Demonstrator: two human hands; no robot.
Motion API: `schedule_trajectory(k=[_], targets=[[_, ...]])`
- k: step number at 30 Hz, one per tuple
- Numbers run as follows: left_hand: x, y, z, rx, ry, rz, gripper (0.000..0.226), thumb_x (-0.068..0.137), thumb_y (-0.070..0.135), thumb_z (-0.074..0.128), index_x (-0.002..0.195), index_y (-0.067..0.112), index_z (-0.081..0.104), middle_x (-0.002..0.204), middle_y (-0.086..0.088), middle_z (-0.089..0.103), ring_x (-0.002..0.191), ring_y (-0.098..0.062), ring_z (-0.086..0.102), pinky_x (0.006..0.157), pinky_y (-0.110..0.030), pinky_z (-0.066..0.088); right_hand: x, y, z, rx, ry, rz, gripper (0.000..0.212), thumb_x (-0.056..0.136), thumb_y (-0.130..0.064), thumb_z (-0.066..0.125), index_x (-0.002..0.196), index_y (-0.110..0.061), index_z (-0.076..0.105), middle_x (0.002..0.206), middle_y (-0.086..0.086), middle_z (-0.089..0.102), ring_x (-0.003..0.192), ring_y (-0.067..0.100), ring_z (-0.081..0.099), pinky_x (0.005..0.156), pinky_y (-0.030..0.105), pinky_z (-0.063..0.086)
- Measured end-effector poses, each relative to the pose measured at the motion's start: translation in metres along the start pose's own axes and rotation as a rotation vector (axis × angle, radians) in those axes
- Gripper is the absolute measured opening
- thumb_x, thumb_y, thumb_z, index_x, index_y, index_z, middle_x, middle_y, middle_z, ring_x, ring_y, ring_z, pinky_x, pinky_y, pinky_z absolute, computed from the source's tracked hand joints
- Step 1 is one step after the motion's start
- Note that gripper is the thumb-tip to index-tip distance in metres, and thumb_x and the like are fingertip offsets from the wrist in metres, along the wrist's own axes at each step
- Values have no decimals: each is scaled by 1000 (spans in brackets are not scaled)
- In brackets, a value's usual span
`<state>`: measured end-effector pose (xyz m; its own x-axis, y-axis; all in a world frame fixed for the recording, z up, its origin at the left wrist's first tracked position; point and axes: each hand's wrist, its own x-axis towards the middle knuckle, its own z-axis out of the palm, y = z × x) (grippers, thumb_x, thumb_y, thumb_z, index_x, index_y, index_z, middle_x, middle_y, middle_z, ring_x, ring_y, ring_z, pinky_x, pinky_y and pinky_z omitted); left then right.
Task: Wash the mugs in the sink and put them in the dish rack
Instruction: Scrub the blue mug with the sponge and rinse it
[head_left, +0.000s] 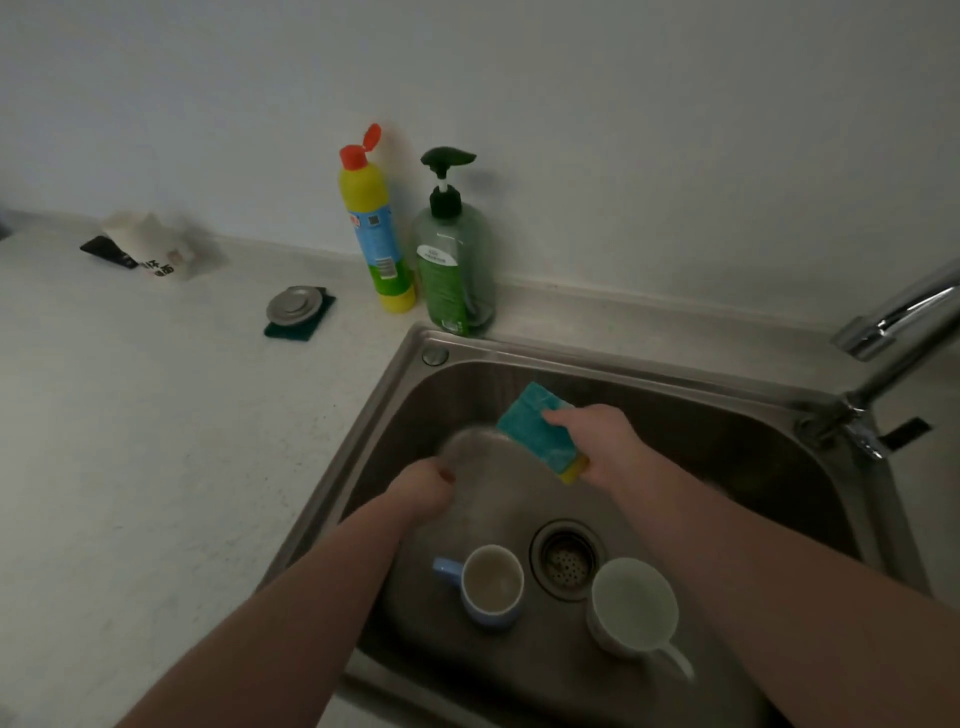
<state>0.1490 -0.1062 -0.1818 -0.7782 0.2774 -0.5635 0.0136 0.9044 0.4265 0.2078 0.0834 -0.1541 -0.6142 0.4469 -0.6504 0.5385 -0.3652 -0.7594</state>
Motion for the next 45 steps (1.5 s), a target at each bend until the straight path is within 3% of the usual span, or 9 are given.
schedule_trajectory(k=[8,11,21,26,29,33,37,41,45], targets=[[13,-42,56,368,-291,5,45,100,22,46,144,22,39,143,-9,46,128,-23,48,106,-34,36,10,37,-9,-18,-38,91,31,85,-10,68,112,-1,55,105,17,66,89,29,68,75,42,57],[21,-49,66,414,-418,66,43,98,31,50,139,19,47,143,-9,48,128,-24,48,105,-32,37,14,42,-12,-21,-33,109,21,86,-9,67,102,-4,55,103,17,66,86,28,68,65,37,57],[34,-52,63,623,-495,191,42,99,41,43,130,15,54,136,-12,51,123,-27,48,103,-35,38,24,48,-17,-18,-13,99,22,86,-6,66,104,-3,54,104,19,65,75,24,66,60,36,55],[38,-49,61,473,-562,253,28,98,41,48,106,17,61,106,-2,64,95,-17,58,86,-31,44,27,50,-18,-7,-21,98,33,86,-7,66,116,-2,51,108,19,65,78,24,66,55,32,53],[38,-36,65,157,-584,157,16,99,35,48,97,21,54,94,-3,60,85,-18,60,83,-38,53,27,50,-20,4,-14,104,38,85,-7,68,119,0,52,108,19,65,83,28,68,58,35,55],[40,-16,60,79,-458,131,24,100,28,48,113,10,56,104,-10,63,90,-21,66,78,-32,56,22,44,-27,18,4,85,34,84,-8,69,114,-2,53,105,18,66,83,28,68,58,34,56],[43,5,41,140,-226,264,16,96,28,52,86,17,59,91,-7,61,91,-23,61,81,-35,50,10,28,-39,-72,41,22,29,85,-16,69,110,-11,55,105,11,65,93,26,66,79,45,57],[33,32,12,131,-13,462,24,96,28,54,74,19,54,75,4,52,80,-17,54,69,-28,41,-10,5,-53,-138,65,-106,22,90,-19,62,110,-17,52,104,7,59,91,21,61,75,39,56],[24,57,-13,86,175,640,28,96,23,55,72,9,53,72,-6,54,72,-21,52,65,-33,37,-28,-18,-63,-180,141,-288,21,90,-20,63,108,-21,53,108,5,58,96,19,59,75,34,54]])
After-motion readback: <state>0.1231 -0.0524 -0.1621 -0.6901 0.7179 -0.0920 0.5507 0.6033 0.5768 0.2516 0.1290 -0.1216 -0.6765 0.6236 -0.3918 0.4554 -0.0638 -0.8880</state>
